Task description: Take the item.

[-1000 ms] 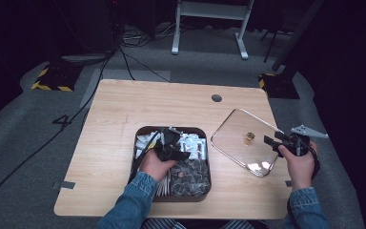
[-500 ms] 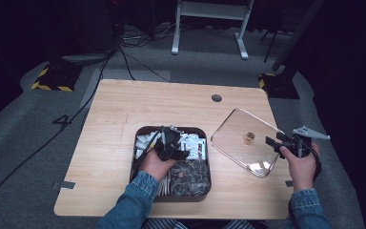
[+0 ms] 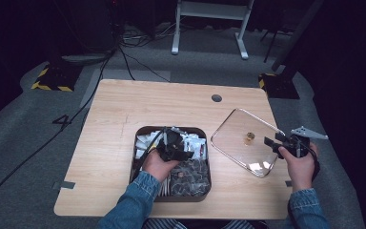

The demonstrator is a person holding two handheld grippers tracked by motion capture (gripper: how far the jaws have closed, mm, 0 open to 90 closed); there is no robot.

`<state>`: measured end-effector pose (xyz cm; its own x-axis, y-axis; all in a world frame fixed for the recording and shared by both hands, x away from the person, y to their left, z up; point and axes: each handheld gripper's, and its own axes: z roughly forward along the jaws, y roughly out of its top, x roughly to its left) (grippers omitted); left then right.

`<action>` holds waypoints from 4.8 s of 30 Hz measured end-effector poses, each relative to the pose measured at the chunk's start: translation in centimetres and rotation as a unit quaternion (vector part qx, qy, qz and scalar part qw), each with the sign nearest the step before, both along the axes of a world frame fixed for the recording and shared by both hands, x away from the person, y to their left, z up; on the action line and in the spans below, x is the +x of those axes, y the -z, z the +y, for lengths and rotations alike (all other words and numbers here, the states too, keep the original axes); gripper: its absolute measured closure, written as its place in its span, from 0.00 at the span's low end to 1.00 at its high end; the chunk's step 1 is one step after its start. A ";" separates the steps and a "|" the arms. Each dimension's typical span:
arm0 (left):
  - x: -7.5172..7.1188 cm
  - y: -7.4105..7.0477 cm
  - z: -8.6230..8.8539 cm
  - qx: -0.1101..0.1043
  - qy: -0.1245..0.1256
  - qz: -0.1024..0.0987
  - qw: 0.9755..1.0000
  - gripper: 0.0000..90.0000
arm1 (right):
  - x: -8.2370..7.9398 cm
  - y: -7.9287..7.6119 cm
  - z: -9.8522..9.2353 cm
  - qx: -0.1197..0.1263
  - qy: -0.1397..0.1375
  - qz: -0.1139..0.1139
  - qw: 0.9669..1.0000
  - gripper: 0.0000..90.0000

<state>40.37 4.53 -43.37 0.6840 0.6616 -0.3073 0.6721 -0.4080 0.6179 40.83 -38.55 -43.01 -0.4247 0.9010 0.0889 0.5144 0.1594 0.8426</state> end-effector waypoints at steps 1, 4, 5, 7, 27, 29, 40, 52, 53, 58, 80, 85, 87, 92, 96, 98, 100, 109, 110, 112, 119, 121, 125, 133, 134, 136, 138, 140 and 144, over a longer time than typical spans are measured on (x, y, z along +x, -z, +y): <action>-0.2 -0.2 0.0 -0.006 0.002 -0.005 1.000 0.60 | 0.0 0.1 0.0 -0.001 -0.001 0.001 1.000 0.44; -0.3 -0.4 -0.1 -0.015 0.007 -0.013 1.000 0.63 | 0.0 0.2 0.1 -0.002 -0.002 0.002 1.000 0.44; -0.3 -0.5 -0.2 -0.019 0.018 -0.015 1.000 0.66 | 0.0 0.2 0.1 -0.003 -0.002 0.004 1.000 0.44; -0.4 -0.5 -0.5 -0.014 0.025 -0.022 0.999 0.68 | 0.0 0.3 0.1 -0.004 -0.002 0.005 1.000 0.44; -0.2 -0.2 -0.5 -0.008 0.055 -0.039 0.998 0.96 | 0.0 0.6 0.6 -0.010 -0.009 0.010 1.000 0.44; -0.2 -0.4 -0.2 -0.017 0.056 -0.040 0.997 0.96 | 0.1 0.6 0.6 -0.010 -0.009 0.012 1.000 0.44; -0.5 -2.4 2.9 -0.068 0.088 -0.065 0.992 0.97 | 0.5 0.9 1.2 -0.011 -0.016 0.015 1.000 0.44; -2.4 -5.4 7.4 -0.117 0.128 -0.110 0.979 0.97 | 1.5 0.9 2.4 -0.010 -0.033 0.016 0.999 0.44; -2.4 -5.4 7.4 -0.117 0.128 -0.110 0.979 0.97 | 1.5 0.9 2.4 -0.010 -0.033 0.016 0.999 0.44; -3.3 -6.8 10.1 -0.136 0.124 -0.129 0.974 0.97 | 1.9 0.9 3.0 -0.010 -0.040 0.017 0.999 0.44; -6.4 -7.2 19.3 -0.162 0.056 -0.183 0.968 0.97 | 2.5 1.0 4.4 -0.012 -0.054 0.020 0.998 0.43; -6.7 -7.0 20.5 -0.156 0.041 -0.190 0.969 0.97 | 2.5 1.0 4.3 -0.012 -0.054 0.020 0.998 0.42; -6.8 -6.8 20.9 -0.149 0.029 -0.196 0.969 0.97 | 2.5 1.1 4.2 -0.011 -0.053 0.023 0.998 0.42; -6.9 -6.1 22.2 -0.148 0.006 -0.204 0.968 0.97 | 2.5 1.1 4.1 -0.012 -0.052 0.022 0.998 0.42; -6.9 -5.5 23.1 -0.142 -0.013 -0.205 0.968 0.97 | 2.5 1.1 4.2 -0.012 -0.053 0.024 0.998 0.42; -6.9 -5.2 23.5 -0.135 -0.027 -0.203 0.970 0.97 | 2.6 1.2 4.2 -0.012 -0.054 0.025 0.998 0.42; -6.9 -4.7 23.9 -0.133 -0.043 -0.203 0.969 0.97 | 2.6 1.3 4.3 -0.013 -0.054 0.027 0.998 0.42; -6.9 -2.3 25.2 -0.081 -0.139 -0.184 0.970 0.97 | 2.6 1.2 4.3 -0.013 -0.055 0.027 0.998 0.41; -6.9 -2.0 25.5 -0.078 -0.149 -0.180 0.969 0.97 | 2.6 1.2 4.3 -0.013 -0.055 0.027 0.998 0.41; -7.0 -1.0 26.2 -0.068 -0.172 -0.163 0.969 0.97 | 2.5 1.2 4.3 -0.012 -0.055 0.027 0.998 0.41; -6.4 1.5 27.1 -0.036 -0.201 -0.106 0.973 0.97 | 2.6 1.2 4.5 -0.012 -0.059 0.029 0.998 0.41; -6.2 2.0 27.3 -0.034 -0.200 -0.088 0.975 0.97 | 2.6 1.3 4.5 -0.012 -0.059 0.030 0.998 0.41; -5.7 2.7 27.1 -0.028 -0.189 -0.057 0.980 0.96 | 2.6 1.3 4.5 -0.013 -0.060 0.031 0.998 0.41; -5.3 3.5 27.8 -0.041 -0.200 -0.023 0.979 0.96 | 2.6 1.5 4.5 -0.012 -0.060 0.037 0.997 0.41; -5.3 3.5 27.8 -0.041 -0.202 -0.022 0.978 0.96 | 2.6 1.5 4.5 -0.013 -0.060 0.036 0.997 0.40; -5.3 3.6 27.9 -0.042 -0.201 -0.020 0.978 0.95 | 2.6 1.6 4.5 -0.012 -0.060 0.037 0.997 0.40; -5.2 3.7 27.8 -0.056 -0.193 -0.017 0.979 0.95 | 2.6 1.6 4.5 -0.012 -0.061 0.038 0.997 0.40; -5.2 3.8 27.6 -0.063 -0.182 -0.015 0.981 0.95 | 2.6 1.6 4.6 -0.012 -0.062 0.038 0.997 0.40; -5.0 3.9 27.4 -0.068 -0.166 -0.008 0.984 0.95 | 2.7 1.7 4.7 -0.014 -0.064 0.039 0.997 0.40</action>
